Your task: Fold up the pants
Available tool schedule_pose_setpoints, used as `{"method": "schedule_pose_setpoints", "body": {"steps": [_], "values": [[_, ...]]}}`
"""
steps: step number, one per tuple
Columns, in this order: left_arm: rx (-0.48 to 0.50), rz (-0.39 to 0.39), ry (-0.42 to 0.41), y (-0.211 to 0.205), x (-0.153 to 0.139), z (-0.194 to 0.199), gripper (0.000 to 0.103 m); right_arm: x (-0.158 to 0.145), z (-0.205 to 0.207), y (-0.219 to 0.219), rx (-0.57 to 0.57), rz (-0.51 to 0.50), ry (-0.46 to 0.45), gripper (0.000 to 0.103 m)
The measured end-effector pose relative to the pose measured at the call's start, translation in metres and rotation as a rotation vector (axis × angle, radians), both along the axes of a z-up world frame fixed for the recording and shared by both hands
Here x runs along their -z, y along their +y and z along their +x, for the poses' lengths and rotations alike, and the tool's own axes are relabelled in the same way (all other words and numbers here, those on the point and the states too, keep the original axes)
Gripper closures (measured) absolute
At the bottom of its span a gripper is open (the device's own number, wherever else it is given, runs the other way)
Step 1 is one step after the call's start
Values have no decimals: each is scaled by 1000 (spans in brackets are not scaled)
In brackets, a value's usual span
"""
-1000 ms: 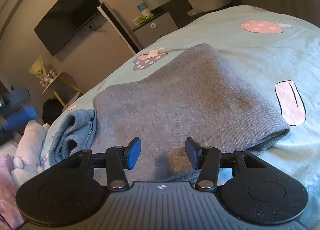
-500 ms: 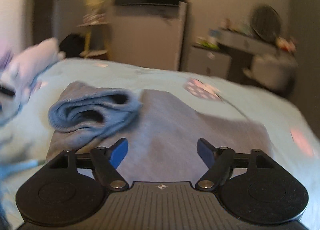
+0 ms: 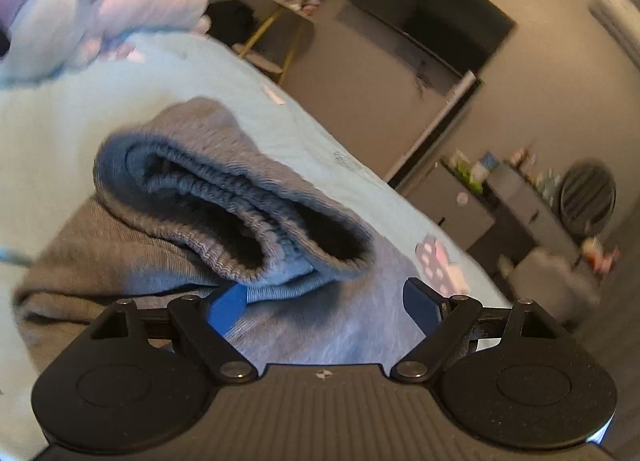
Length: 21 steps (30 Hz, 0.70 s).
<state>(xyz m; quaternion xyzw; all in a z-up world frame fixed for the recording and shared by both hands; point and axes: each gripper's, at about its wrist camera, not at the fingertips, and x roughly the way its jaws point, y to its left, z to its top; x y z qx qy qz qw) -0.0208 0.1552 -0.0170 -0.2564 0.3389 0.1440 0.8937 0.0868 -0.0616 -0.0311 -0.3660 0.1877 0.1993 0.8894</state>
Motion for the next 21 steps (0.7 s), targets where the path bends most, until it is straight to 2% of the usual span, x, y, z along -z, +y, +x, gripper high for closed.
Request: {"method": "schedule_pose_setpoints", "body": {"steps": [3, 5, 10, 12, 17, 21], "values": [[9, -78, -13, 1, 7, 3, 21, 0, 7, 10, -27, 6, -4, 18], [-1, -105, -2, 3, 13, 6, 21, -4, 17, 8, -36, 79, 63, 28], [-11, -130, -5, 3, 18, 5, 21, -17, 43, -15, -20, 303, 251, 37], [-8, -134, 3, 2, 20, 6, 21, -22, 49, -30, 1, 402, 300, 37], [-8, -143, 15, 2, 23, 7, 21, -34, 54, -42, 16, 498, 304, 37], [-6, -149, 15, 2, 23, 6, 21, -31, 62, -32, 21, 459, 281, 31]]}}
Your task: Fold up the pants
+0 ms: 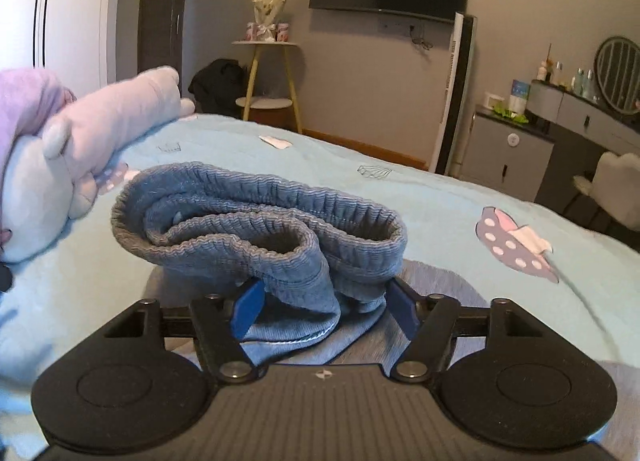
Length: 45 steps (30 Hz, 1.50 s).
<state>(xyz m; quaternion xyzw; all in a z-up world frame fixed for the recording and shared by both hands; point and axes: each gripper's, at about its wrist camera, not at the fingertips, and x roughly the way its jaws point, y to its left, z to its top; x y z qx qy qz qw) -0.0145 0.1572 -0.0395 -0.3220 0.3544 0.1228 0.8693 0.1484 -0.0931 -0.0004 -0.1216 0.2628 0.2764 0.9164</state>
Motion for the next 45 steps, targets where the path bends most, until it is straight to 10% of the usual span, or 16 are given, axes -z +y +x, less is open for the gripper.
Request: {"method": "schedule_pose_setpoints", "body": {"steps": [12, 20, 25, 30, 36, 45], "values": [[12, -15, 19, 3, 6, 5, 21, 14, 56, 5, 33, 82, 121, 20], [9, -26, 21, 3, 8, 6, 21, 14, 69, -14, 69, 255, 221, 52], [10, -28, 24, 4, 9, 6, 21, 23, 85, -8, 54, 228, 288, 24], [7, -21, 35, 3, 12, 9, 21, 35, 106, 2, 119, 253, 358, 22], [0, -21, 58, 3, 18, 15, 21, 22, 94, -9, 184, 348, 334, 82], [147, 24, 41, -25, 2, 18, 21, -65, -11, -18, 225, 571, 88, 86]]}}
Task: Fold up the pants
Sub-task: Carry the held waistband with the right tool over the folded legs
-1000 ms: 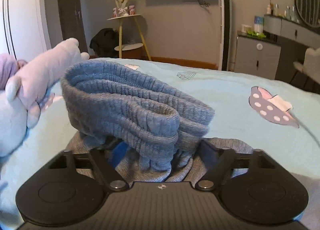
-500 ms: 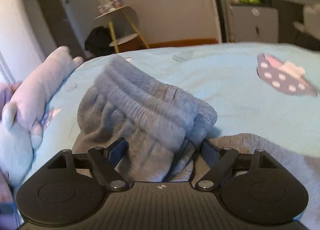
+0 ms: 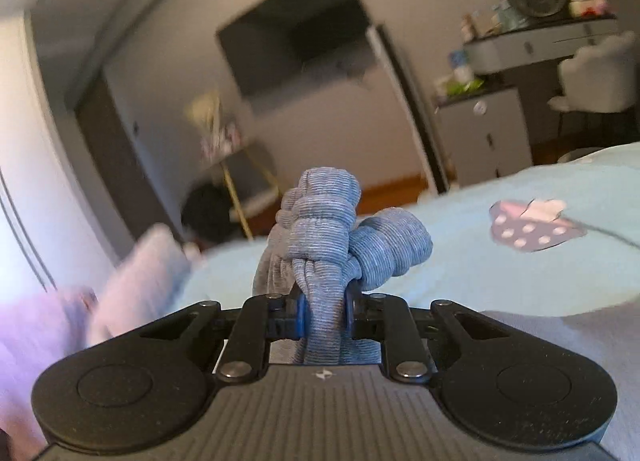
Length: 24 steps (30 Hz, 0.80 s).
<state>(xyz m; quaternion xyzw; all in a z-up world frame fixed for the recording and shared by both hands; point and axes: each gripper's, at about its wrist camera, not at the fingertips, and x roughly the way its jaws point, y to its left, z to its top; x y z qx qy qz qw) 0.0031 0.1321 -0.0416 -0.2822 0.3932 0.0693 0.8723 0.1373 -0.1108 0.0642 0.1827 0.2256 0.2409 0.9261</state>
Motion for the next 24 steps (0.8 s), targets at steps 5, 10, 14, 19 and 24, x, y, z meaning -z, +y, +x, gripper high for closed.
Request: {"method": "schedule_pose_setpoints", "body": {"steps": [5, 10, 14, 19, 24], "values": [[255, 65, -71, -72, -13, 4, 18, -27, -63, -58, 191, 92, -52, 85], [407, 61, -59, -122, 0, 29, 17, 6, -97, -120, 408, -26, 15, 74], [445, 53, -5, -139, 17, 31, 18, 64, -92, -170, 470, 62, 323, 56], [463, 137, -13, -149, 16, 29, 18, 92, -87, -205, 480, 240, 387, 30], [440, 133, -7, -166, 13, 34, 18, 131, -57, -216, 464, 394, 482, 22]]}}
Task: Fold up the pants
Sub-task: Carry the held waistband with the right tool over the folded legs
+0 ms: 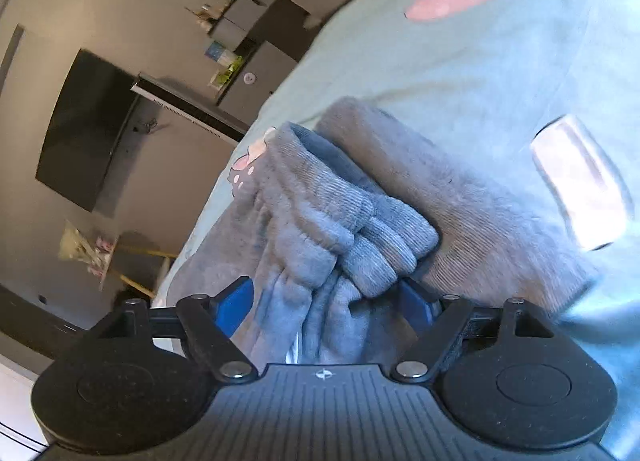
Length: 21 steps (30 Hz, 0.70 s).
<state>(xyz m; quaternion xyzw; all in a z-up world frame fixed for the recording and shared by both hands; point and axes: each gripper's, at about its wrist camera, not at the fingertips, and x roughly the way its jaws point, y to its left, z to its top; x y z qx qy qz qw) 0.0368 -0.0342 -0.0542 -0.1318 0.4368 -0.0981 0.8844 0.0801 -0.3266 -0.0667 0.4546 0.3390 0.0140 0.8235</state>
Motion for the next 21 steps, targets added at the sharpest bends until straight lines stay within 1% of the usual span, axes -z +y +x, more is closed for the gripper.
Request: {"method": "schedule_pose_setpoints", "body": {"steps": [2, 3, 4, 5, 7, 8, 9, 10, 11, 12, 13, 15, 16, 18, 21], "values": [[-2, 22, -6, -4, 1, 4, 18, 4, 10, 2, 13, 29, -3, 22], [-8, 42, -9, -7, 3, 7, 18, 4, 14, 2, 19, 30, -2, 25], [-19, 58, -11, -8, 3, 7, 18, 3, 17, 4, 26, 18, -9, 41], [-35, 65, -11, -8, 4, 7, 20, 3, 16, 8, 24, 10, -26, 52], [-76, 41, 0, -4, 5, 6, 21, -3, 15, 9, 24, -1, -70, 54], [-103, 24, -5, 0, 4, 5, 22, -7, 9, 12, 17, -13, -90, 54], [-118, 24, -14, 2, 4, 4, 21, -8, 8, 13, 11, -26, -98, 54], [-127, 35, -20, 2, 3, 4, 21, -8, 7, 13, 8, -32, -94, 53], [-131, 49, -19, 2, 3, 5, 21, -6, 9, 11, 6, -28, -82, 49], [-131, 61, -10, 2, 4, 6, 21, -4, 10, 9, 10, -8, -69, 47], [-137, 65, 1, 2, 4, 8, 19, 1, 13, 6, 18, 23, -57, 46], [-152, 60, 17, 3, 4, 10, 19, 2, 12, 3, 21, 41, -51, 47], [-152, 66, 19, 3, 4, 11, 19, -1, 9, 4, 16, 27, -53, 49], [-147, 88, 23, 1, 4, 13, 19, -12, 3, 9, 2, -33, -69, 53], [-148, 88, 23, 2, 4, 12, 20, -35, -7, 21, -22, -127, -125, 57]]}}
